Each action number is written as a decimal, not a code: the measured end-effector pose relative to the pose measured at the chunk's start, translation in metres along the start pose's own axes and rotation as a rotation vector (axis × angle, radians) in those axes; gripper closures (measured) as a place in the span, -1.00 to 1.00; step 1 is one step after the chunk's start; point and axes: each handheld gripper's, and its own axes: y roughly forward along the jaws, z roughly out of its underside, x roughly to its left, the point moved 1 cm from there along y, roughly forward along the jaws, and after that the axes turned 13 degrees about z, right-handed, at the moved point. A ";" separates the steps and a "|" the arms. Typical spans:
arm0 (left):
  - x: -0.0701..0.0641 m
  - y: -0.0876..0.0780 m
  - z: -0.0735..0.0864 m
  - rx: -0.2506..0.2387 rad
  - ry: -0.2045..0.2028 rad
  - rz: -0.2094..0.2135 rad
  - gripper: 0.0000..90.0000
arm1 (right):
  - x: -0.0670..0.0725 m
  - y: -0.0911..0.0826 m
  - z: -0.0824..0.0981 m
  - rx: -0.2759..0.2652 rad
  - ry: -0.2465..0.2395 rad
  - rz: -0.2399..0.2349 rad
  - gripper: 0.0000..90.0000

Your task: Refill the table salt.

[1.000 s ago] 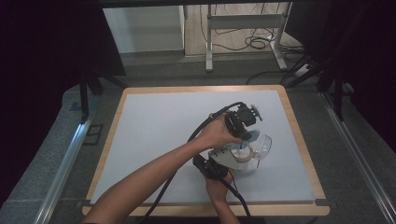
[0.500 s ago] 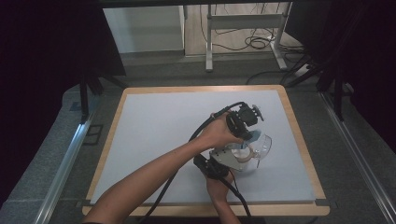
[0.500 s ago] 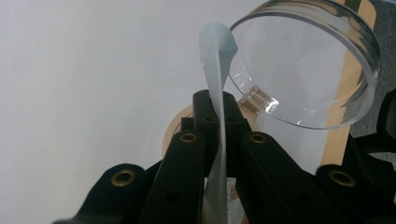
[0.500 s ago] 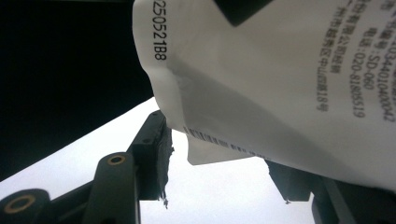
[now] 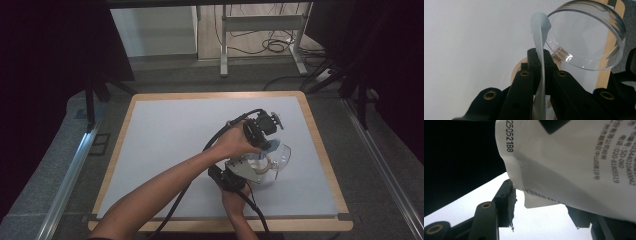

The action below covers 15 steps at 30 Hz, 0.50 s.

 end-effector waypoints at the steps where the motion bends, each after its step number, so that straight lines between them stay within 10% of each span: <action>1: 0.000 0.000 0.000 0.000 0.001 0.000 1.00 | 0.000 0.000 0.000 -0.002 0.000 0.002 0.02; 15: 0.002 0.000 0.002 -0.001 -0.001 0.001 1.00 | 0.001 0.002 0.001 0.002 -0.008 -0.002 0.02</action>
